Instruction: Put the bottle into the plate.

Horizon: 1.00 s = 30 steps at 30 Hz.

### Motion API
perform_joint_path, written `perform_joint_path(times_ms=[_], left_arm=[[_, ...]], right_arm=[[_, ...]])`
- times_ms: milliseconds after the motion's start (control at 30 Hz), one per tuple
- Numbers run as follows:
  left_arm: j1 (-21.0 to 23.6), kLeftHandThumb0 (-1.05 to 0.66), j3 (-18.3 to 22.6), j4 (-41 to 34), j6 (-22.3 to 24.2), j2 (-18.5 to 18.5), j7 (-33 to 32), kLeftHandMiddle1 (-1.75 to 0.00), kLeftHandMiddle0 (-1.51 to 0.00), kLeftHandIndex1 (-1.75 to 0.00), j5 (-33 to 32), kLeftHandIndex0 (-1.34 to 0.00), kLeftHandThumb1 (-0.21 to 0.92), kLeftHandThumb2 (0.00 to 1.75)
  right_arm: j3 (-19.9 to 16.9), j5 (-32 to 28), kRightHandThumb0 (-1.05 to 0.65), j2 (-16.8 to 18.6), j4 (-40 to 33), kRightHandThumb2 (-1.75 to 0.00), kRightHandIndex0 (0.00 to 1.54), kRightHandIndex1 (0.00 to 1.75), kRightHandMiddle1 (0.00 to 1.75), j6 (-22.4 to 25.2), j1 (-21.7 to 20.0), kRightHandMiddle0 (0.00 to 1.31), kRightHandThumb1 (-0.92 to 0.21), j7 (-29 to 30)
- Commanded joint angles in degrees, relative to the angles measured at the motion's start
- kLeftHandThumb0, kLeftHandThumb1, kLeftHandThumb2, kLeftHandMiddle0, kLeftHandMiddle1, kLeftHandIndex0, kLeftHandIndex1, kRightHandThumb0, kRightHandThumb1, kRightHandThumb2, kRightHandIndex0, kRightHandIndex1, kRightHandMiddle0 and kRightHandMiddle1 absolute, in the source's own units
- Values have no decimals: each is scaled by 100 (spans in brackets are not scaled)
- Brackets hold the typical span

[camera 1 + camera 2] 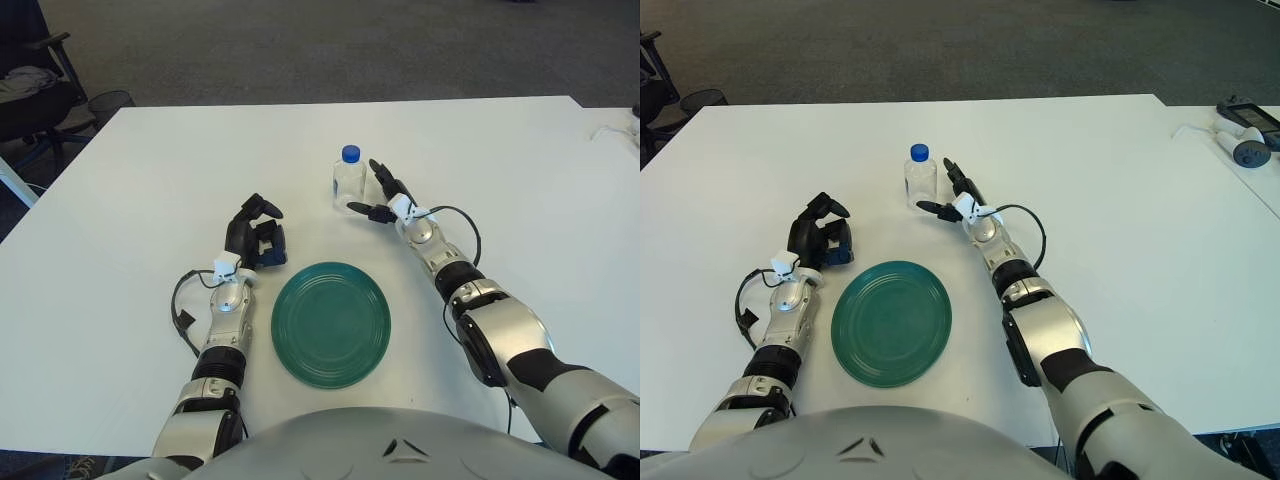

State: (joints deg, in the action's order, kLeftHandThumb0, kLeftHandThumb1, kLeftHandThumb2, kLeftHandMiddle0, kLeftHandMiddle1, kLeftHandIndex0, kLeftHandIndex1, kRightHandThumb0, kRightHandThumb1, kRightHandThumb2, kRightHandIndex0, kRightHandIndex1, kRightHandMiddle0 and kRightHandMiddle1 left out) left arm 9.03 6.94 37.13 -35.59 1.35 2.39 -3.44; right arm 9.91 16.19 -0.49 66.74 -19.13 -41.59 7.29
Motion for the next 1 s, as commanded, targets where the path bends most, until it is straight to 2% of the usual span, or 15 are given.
perform_joint_path(times_ms=[0,200,400,733,967], left_arm=[[-320,-54,7,433,-80,72,-74,-175,-129,-175,41,-74,16,151],[-319,-54,19,440,-70,78,-90,-175,-130,-175,9,-75,15,152],[-324,-54,38,454,-83,100,-67,-175,-129,-175,-29,-75,15,152],[-323,-54,37,498,-107,94,-145,-175,-129,-175,37,-74,16,151],[-352,-54,38,481,-134,112,-229,-175,-129,-175,58,-74,16,151]], right_arm=[[-71,-64,-105,120,231,-21,2,1,1,172,-26,1,-92,116],[-121,-65,-105,260,386,-27,6,3,4,236,-178,5,-92,231],[-144,-49,-105,363,481,-34,9,3,7,282,-281,2,-92,214],[-175,-67,-105,481,565,-35,10,1,19,339,-334,0,-92,113],[-173,-50,-105,522,601,-34,8,0,12,352,-320,0,-92,32]])
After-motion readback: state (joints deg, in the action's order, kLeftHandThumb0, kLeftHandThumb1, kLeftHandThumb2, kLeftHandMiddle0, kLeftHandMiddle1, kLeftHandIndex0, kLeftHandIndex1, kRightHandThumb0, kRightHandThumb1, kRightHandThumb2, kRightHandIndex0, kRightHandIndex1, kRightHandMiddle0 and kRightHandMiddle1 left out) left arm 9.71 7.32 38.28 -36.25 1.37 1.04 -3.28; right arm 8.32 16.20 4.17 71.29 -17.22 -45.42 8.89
